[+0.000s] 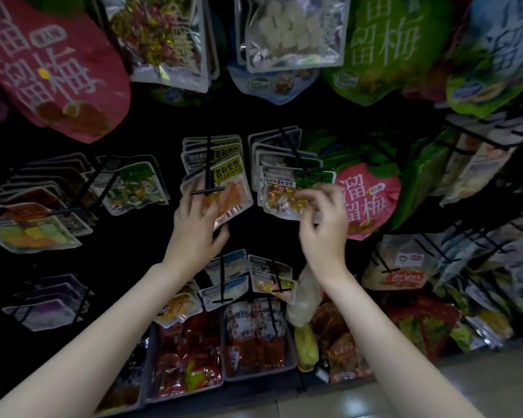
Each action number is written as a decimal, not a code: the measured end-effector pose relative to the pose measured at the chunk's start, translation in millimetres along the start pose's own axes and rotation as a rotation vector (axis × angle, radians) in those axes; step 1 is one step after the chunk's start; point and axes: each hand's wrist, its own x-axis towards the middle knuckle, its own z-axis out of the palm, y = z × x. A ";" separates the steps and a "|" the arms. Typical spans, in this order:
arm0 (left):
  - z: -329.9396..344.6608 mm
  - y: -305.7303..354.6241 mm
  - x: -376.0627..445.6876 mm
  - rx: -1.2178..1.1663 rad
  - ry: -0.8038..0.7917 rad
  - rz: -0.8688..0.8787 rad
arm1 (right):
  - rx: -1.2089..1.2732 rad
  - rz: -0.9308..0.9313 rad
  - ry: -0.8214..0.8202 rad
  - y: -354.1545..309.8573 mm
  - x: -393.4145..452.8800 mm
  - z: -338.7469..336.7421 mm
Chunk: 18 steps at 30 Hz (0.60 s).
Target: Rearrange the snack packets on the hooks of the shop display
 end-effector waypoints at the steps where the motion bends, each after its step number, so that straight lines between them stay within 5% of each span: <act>1: 2.3 2.8 4.2 0.027 -0.034 -0.020 | -0.029 0.014 0.111 1.0 2.8 -6.3; 3: 4.3 7.8 12.6 0.068 -0.071 -0.070 | -0.106 0.067 0.162 7.5 12.6 -15.2; 8: 7.7 16.0 13.9 0.030 -0.176 -0.135 | -0.028 0.301 -0.219 25.6 42.9 -21.1; 14: 13.9 15.4 -0.8 -0.139 -0.175 0.036 | -0.065 0.252 -0.215 19.5 42.3 -29.6; 18: 17.6 17.4 -11.2 -0.308 -0.141 0.057 | 0.129 0.330 -0.236 5.9 34.9 -46.1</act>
